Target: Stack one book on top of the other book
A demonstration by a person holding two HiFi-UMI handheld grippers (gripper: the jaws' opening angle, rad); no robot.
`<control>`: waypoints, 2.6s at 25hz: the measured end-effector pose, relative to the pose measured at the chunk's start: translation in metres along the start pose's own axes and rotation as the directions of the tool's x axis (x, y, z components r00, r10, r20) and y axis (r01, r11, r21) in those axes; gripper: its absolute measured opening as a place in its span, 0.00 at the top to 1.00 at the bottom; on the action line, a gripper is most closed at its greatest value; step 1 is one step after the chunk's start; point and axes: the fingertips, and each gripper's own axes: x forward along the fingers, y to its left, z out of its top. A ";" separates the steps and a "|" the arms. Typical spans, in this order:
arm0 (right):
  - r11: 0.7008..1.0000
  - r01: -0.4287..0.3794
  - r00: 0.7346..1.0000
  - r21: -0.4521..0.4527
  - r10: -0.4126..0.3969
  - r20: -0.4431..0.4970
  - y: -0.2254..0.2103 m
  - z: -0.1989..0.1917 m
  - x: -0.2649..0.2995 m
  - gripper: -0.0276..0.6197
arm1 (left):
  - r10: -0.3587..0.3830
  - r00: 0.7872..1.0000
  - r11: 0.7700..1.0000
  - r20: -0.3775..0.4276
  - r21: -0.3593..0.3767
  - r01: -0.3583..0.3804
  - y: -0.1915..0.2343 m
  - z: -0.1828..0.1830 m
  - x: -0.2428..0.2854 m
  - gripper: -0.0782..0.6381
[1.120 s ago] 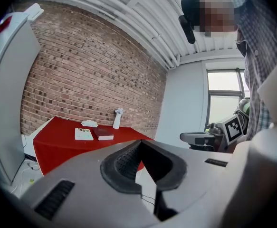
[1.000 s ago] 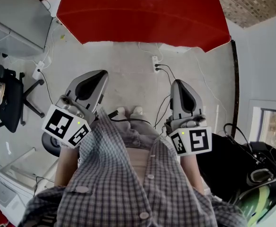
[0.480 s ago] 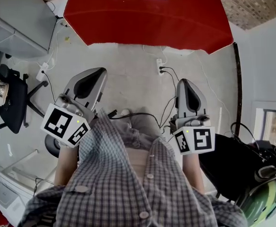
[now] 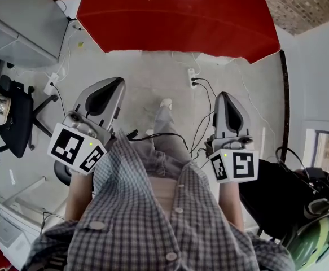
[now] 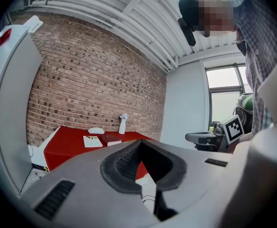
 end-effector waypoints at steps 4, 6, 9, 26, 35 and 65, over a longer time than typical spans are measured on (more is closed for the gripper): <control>1.000 -0.020 1.000 0.000 0.020 0.000 -0.002 -0.001 0.015 0.95 | 0.006 1.000 1.000 -0.007 -0.001 -0.006 0.004 -0.001 0.009 0.88; 1.000 -0.028 1.000 -0.002 0.028 0.002 -0.004 0.001 0.024 0.95 | 0.011 1.000 1.000 -0.012 -0.003 -0.011 0.008 -0.001 0.014 0.88; 0.999 -0.041 0.999 -0.018 0.042 0.004 -0.008 0.003 0.037 0.95 | 0.020 1.000 1.000 -0.015 -0.004 -0.020 0.015 0.002 0.025 0.88; 0.990 -0.134 0.991 -0.037 0.133 -0.035 -0.041 0.005 0.137 0.95 | 0.054 0.998 0.998 -0.028 -0.025 -0.054 0.061 0.016 0.112 0.88; 0.975 -0.206 0.978 -0.081 0.204 -0.041 -0.060 0.017 0.194 0.95 | 0.098 0.994 0.995 -0.044 -0.032 -0.099 0.084 0.020 0.155 0.88; 0.980 -0.186 0.980 -0.066 0.181 -0.082 -0.123 0.008 0.247 0.95 | 0.094 0.993 0.995 -0.069 -0.038 -0.097 0.104 0.031 0.236 0.88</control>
